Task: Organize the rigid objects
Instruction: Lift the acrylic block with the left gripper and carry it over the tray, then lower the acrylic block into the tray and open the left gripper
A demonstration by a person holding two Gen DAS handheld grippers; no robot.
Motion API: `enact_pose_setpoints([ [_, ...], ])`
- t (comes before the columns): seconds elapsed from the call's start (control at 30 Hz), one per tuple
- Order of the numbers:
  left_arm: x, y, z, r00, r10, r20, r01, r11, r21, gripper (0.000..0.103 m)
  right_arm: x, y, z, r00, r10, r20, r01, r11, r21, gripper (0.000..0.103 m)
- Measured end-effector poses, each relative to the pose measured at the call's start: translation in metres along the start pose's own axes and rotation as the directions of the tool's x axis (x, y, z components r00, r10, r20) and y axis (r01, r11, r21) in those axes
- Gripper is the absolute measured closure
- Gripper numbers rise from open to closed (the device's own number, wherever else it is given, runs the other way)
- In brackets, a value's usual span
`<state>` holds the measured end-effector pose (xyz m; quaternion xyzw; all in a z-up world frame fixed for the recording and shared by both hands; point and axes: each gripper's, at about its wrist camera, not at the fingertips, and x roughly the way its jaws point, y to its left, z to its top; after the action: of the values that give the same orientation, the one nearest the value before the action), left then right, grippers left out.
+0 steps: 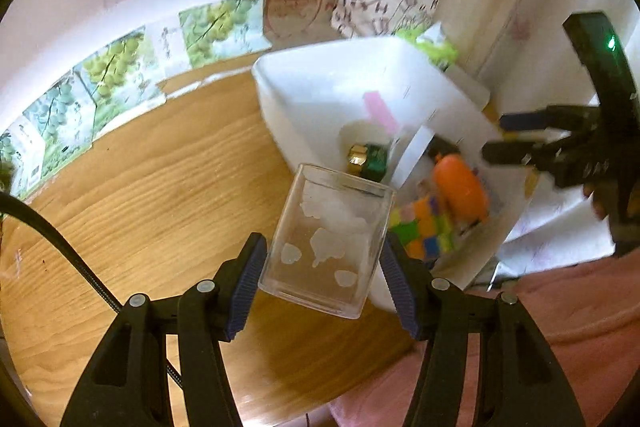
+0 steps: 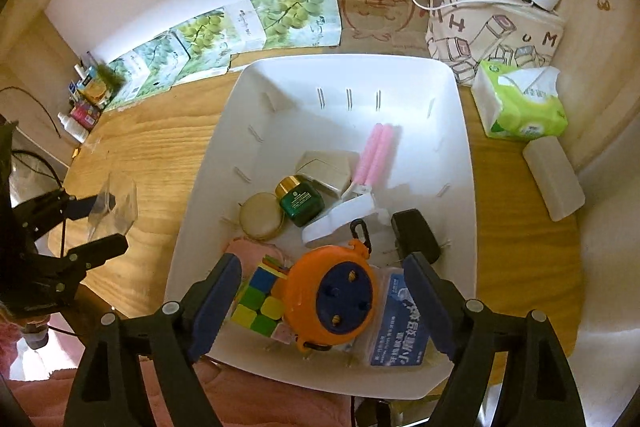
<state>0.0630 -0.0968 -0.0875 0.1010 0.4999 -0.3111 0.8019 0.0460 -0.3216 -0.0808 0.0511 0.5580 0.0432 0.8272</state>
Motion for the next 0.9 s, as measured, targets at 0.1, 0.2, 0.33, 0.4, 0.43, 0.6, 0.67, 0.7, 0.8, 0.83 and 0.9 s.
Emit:
enact_pose_setpoints([
  [0.1,0.001,-0.016,0.010,1.000,-0.008,0.017,0.009,1.000,-0.020,0.041,-0.005,-0.003,-0.001,1.000,-0.003,0.022,0.004,1.000,-0.019,0.019],
  [0.2,0.011,-0.036,0.024,1.000,-0.010,0.026,0.011,0.999,-0.035,0.041,-0.009,-0.009,-0.001,0.999,-0.006,0.038,0.007,1.000,-0.026,0.019],
  [0.33,0.017,-0.057,0.032,0.999,-0.024,0.033,0.026,0.997,-0.067,0.041,-0.013,-0.022,-0.001,0.998,-0.013,0.058,0.014,1.000,-0.012,0.019],
  [0.4,0.021,-0.064,0.035,0.999,-0.025,0.024,0.028,0.995,-0.097,0.041,-0.014,-0.028,-0.001,0.998,-0.018,0.067,0.017,1.000,0.008,0.019],
  [0.43,0.024,-0.066,0.037,1.000,-0.021,0.019,0.023,0.993,-0.115,0.041,-0.015,-0.032,-0.001,0.997,-0.018,0.072,0.016,1.000,0.022,0.019],
  [0.6,0.038,-0.073,0.044,1.000,0.004,0.008,-0.003,0.981,-0.194,0.040,-0.015,-0.044,0.000,0.995,-0.032,0.094,0.027,0.998,0.061,0.018],
  [0.67,0.042,-0.073,0.047,1.000,0.025,0.001,-0.024,0.971,-0.237,0.040,-0.012,-0.046,0.000,0.995,-0.038,0.093,0.031,0.997,0.073,0.018],
  [0.7,0.043,-0.072,0.047,0.999,0.036,0.004,-0.033,0.967,-0.254,0.040,-0.011,-0.047,0.000,0.995,-0.038,0.092,0.031,0.996,0.082,0.018],
  [0.8,0.040,-0.065,0.047,0.998,0.064,0.010,-0.057,0.944,-0.326,0.030,-0.008,-0.045,-0.002,0.996,-0.028,0.082,0.020,0.995,0.097,0.018],
  [0.83,0.039,-0.062,0.047,0.997,0.072,0.007,-0.065,0.936,-0.346,0.025,-0.008,-0.043,-0.002,0.996,-0.023,0.082,0.015,0.995,0.099,0.018],
  [0.9,0.035,-0.055,0.043,0.996,0.091,0.011,-0.080,0.921,-0.382,0.022,-0.008,-0.037,-0.005,0.996,-0.008,0.090,-0.001,0.995,0.100,0.014],
])
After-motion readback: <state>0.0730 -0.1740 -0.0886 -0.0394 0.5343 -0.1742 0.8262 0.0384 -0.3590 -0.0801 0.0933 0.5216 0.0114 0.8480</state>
